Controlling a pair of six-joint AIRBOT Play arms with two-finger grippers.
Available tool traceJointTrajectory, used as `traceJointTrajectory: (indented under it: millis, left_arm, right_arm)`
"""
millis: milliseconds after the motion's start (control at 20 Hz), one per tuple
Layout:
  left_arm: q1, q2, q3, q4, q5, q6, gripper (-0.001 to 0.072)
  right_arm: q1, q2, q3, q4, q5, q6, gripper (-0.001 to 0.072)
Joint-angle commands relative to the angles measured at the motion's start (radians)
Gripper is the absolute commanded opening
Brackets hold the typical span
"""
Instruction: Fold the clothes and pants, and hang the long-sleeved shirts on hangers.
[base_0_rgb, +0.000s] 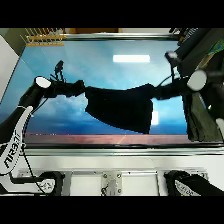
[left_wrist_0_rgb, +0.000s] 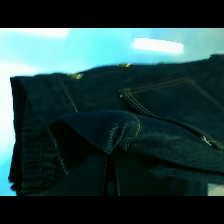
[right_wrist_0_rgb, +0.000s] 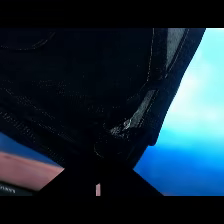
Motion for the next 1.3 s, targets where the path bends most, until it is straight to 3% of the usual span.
traceJointTrajectory:
  millis: [0, 200, 600, 650, 700, 750, 800, 1100, 1150, 1200, 1250]
  left_arm:
    - [0.001, -0.003, -0.136, -0.001, 0.064, 0.034, 0.0016]
    - [0.001, -0.004, -0.219, -0.005, 0.103, 0.034, 0.0016]
    - [0.002, -0.003, -0.22, -0.004, 0.097, 0.034, 0.0016]
    - [0.004, -0.003, -0.219, -0.005, 0.091, 0.034, 0.0024]
    - [0.006, 0.002, -0.212, -0.004, 0.079, 0.034, 0.0295]
    - [0.013, 0.008, -0.193, -0.003, 0.063, 0.034, 0.0604]
    - [0.027, 0.023, -0.161, -0.003, 0.031, 0.034, 0.0624]
    - [0.099, 0.251, -0.082, 0.005, -0.077, 0.034, 0.0623]
    - [0.098, 0.29, -0.104, 0.003, -0.075, 0.034, 0.0622]
    - [0.09, 0.324, -0.13, 0.004, -0.073, 0.032, 0.061]
    - [0.08, 0.351, -0.154, 0.003, -0.073, 0.03, 0.037]
  right_arm:
    - [0.075, 0.112, -0.346, -0.012, -0.115, 0.086, 0.0013]
    - [0.159, 0.1, -0.536, -0.009, -0.228, 0.142, 0.0013]
    - [0.185, 0.09, -0.55, 0.227, -0.224, 0.138, 0.0029]
    - [0.184, 0.096, -0.55, 0.27, -0.221, 0.12, 0.0163]
    - [0.18, 0.109, -0.543, 0.323, -0.217, 0.08, 0.0492]
    - [0.17, 0.132, -0.522, 0.359, -0.207, 0.051, 0.0635]
    - [0.148, 0.162, -0.491, 0.375, -0.183, 0.051, 0.0627]
    - [-0.263, 0.282, -0.431, 0.305, -0.006, 0.023, 0.0639]
    - [-0.33, 0.261, -0.461, 0.335, -0.026, -0.025, 0.0701]
    - [-0.381, 0.225, -0.492, 0.371, -0.056, -0.064, 0.0719]
    - [-0.413, 0.181, -0.518, 0.404, -0.092, -0.092, 0.0719]
